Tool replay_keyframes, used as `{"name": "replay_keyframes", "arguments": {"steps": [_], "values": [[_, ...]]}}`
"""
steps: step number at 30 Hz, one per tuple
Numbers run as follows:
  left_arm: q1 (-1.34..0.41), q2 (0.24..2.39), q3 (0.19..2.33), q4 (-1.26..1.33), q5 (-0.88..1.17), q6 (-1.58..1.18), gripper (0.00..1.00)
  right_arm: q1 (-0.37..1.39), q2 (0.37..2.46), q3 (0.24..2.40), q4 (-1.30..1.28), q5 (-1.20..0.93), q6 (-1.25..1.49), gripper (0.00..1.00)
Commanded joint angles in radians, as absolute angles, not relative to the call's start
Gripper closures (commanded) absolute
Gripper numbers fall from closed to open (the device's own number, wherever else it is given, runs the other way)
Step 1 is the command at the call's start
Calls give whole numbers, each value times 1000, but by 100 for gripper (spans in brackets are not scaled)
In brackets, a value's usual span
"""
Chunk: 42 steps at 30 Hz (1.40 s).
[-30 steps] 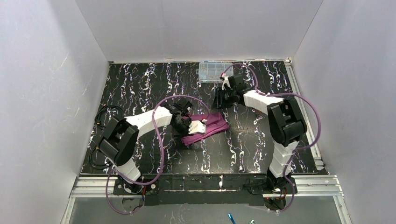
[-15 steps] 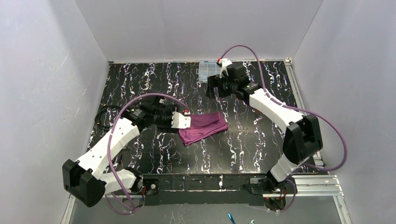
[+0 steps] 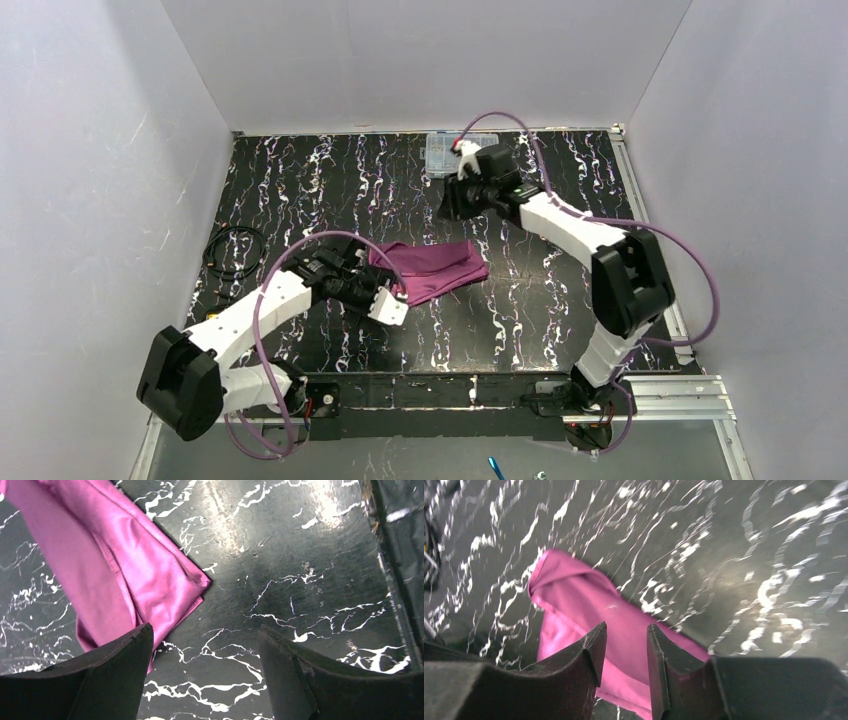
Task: Fold the napkin into a case and place the utensils inside
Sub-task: Rotate the 2/3-rectangle-folded napkin at the center of the board, then pick up the 2/3-rectangle-folded napkin from the center of the board.
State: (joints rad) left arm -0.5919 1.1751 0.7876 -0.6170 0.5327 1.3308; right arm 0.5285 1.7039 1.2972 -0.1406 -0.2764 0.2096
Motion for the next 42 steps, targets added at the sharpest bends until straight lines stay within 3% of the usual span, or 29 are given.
{"name": "replay_keyframes", "arguments": {"steps": [1,6,10,28,42], "values": [[-602,1211,736,-476,575,1526,27,623,1738,1315,-144,-347,174,59],[-613,1289,688,-366,558,1627,34,652,1795,1268,-39,-424,187,81],[-614,1351,663,-326,538,1712,41,665,1848,1252,-13,-462,183,91],[-606,1415,584,-215,501,1764,61,698,1984,1159,123,-436,205,99],[-604,1394,567,-58,471,1531,95,696,1985,1058,183,-380,246,99]]}}
